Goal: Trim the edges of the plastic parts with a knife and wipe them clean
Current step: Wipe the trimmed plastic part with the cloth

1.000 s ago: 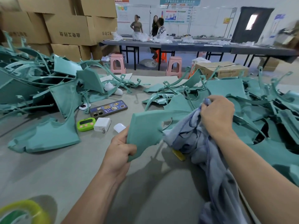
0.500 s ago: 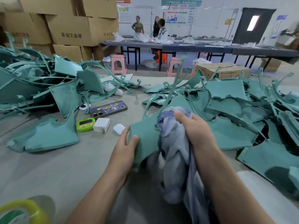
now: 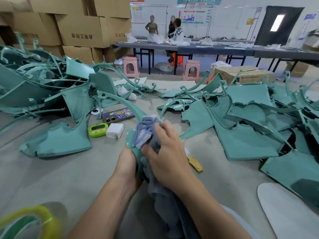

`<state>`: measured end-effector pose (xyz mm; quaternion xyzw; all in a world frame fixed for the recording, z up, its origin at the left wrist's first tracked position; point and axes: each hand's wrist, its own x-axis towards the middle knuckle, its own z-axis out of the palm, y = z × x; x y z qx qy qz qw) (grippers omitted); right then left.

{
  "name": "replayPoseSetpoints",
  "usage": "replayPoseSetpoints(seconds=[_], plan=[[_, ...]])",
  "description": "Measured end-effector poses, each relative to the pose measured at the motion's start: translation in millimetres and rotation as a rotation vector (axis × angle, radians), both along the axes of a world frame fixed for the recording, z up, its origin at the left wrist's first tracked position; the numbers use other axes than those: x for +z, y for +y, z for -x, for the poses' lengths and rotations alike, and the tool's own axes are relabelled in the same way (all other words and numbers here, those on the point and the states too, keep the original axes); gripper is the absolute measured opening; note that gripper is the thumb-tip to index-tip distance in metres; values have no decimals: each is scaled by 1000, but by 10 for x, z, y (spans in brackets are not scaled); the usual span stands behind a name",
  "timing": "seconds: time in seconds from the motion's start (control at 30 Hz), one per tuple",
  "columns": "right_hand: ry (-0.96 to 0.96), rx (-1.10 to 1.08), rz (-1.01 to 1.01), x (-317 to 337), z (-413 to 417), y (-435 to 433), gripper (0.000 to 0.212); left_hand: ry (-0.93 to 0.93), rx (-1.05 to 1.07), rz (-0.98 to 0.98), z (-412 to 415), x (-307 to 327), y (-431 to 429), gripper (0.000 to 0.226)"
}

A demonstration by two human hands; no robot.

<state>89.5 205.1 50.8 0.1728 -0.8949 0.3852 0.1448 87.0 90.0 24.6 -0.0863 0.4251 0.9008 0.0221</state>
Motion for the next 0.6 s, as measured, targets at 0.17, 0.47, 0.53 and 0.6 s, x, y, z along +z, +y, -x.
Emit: replayPoseSetpoints(seconds=[0.17, 0.47, 0.53, 0.6], plan=[[-97, 70, -173, -131, -104, 76, 49, -117, -49, -7, -13, -7, -38, 49], [-87, 172, -236, -115, -248, 178, 18, -82, -17, 28, 48, -31, -188, 69], [-133, 122, -118, -119, -243, 184, 31, -22, -65, -86, 40, 1, -131, 79], [-178, 87, -91, -135, -236, 192, 61, -3, -127, -97, 6, 10, -101, 75]])
